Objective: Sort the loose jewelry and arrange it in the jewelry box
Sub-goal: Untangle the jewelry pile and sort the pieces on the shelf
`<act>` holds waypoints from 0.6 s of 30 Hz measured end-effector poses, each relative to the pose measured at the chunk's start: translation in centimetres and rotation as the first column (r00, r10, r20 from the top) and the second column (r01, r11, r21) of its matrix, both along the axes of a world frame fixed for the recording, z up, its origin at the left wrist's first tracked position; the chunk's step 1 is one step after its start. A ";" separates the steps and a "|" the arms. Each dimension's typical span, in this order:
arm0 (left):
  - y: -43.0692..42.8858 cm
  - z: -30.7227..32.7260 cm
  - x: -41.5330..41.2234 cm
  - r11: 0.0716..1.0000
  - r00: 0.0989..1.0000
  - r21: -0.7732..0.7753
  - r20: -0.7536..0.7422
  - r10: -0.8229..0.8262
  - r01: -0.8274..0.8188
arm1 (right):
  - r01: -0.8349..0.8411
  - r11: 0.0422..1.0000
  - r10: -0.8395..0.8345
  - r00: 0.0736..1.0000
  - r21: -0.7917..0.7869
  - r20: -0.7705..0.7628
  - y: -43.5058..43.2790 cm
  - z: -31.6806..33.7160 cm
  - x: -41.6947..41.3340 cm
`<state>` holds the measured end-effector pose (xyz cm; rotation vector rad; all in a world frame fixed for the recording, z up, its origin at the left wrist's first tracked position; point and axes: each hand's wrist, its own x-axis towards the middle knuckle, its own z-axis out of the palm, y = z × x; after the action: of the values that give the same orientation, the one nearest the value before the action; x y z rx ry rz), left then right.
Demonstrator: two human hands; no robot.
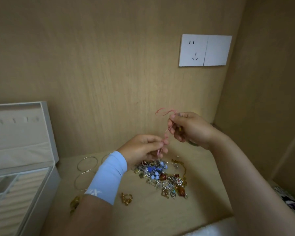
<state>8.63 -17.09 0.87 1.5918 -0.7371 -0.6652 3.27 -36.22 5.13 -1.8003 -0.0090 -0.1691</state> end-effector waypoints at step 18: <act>1.7 -0.4 1.2 0.986 0.997 0.147 -0.011 -0.076 0.077 | 0.232 0.867 -0.291 0.954 0.442 0.070 0.4 0.5 1.0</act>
<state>9.88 -15.42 0.46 1.7024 -0.7626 -0.7952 4.30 -35.86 5.61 -1.3370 0.1671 -0.4538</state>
